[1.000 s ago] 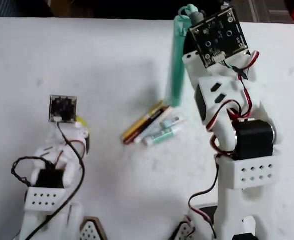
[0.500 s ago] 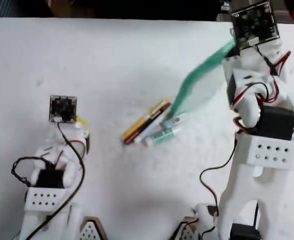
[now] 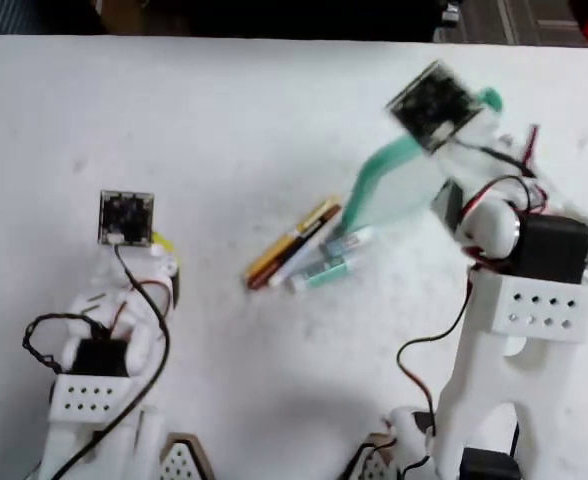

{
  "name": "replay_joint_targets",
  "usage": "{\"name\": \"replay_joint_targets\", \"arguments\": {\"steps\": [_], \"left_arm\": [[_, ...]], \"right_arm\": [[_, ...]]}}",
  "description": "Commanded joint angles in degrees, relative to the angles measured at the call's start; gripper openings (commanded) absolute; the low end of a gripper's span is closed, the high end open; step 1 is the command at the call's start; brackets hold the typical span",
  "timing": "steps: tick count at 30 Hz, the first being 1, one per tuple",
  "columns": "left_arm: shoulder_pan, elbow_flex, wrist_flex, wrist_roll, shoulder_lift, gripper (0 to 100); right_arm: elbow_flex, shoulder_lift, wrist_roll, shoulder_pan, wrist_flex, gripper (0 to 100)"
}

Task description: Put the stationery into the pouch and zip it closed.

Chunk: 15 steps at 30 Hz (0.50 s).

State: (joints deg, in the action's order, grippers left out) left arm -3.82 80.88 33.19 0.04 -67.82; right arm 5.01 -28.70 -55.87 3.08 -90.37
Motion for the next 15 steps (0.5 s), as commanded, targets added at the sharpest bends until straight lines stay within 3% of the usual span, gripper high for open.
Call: {"name": "replay_joint_targets", "arguments": {"steps": [1, 4, 9, 15], "left_arm": [[0.84, -1.41, -1.41, 0.18, 0.13, 3], [0.84, -1.41, -1.41, 0.18, 0.13, 3], [0.84, -1.41, -1.32, 0.18, 0.13, 3], [0.84, -1.41, -1.23, 0.18, 0.13, 3]], "right_arm": [[2.81, -1.54, -7.91, -5.23, -5.67, 1.7], [3.69, -4.88, -10.81, -11.65, -7.96, 1.7], [3.78, -9.10, -8.09, -21.14, -7.69, 1.7], [3.78, -7.08, 5.01, -18.86, 0.75, 1.7]]}}
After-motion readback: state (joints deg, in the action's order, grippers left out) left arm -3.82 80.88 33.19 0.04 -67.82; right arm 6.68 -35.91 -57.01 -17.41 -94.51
